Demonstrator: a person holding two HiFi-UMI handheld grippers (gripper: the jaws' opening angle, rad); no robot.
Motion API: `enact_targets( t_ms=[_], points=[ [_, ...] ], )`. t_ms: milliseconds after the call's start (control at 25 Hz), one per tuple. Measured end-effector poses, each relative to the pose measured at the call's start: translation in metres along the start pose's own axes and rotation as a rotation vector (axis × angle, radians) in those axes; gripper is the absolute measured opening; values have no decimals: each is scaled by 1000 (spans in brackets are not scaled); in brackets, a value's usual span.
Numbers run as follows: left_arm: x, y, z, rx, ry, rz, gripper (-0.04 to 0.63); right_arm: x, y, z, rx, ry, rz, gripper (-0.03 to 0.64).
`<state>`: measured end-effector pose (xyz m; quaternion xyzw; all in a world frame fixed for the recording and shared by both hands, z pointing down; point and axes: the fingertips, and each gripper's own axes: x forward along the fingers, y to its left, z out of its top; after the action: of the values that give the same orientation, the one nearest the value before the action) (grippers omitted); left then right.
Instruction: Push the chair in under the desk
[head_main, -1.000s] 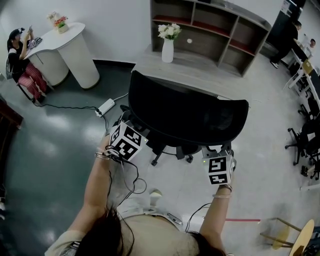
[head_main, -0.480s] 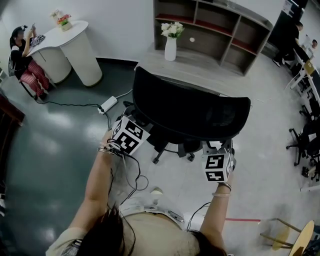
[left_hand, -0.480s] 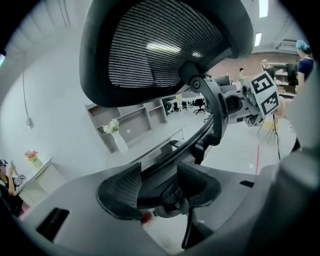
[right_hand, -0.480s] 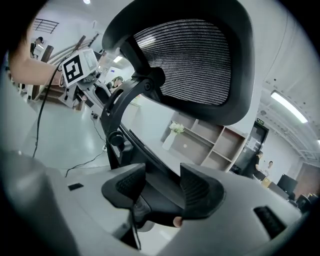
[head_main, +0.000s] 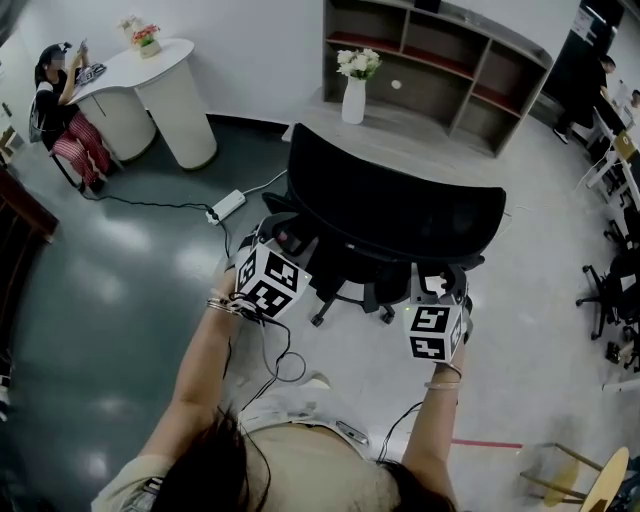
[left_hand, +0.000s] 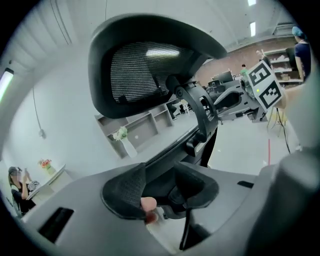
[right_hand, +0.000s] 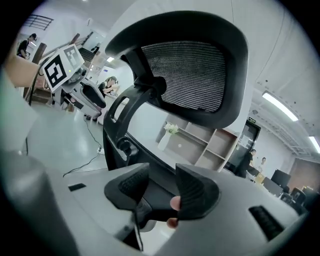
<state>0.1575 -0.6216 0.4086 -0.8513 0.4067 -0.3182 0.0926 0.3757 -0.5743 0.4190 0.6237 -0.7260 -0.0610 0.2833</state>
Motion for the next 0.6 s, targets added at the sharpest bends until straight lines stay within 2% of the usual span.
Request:
enact_targets(
  t_ms=[240, 440, 600],
  points=[
    [-29, -15, 2, -55, -63, 4, 153, -24, 16, -7, 132, 33, 51, 167],
    [-50, -32, 0, -77, -75, 10, 120, -43, 31, -13, 96, 62, 40, 153],
    [-71, -45, 1, -136, -95, -16, 104, -60, 45, -16, 105, 67, 40, 133]
  ],
)
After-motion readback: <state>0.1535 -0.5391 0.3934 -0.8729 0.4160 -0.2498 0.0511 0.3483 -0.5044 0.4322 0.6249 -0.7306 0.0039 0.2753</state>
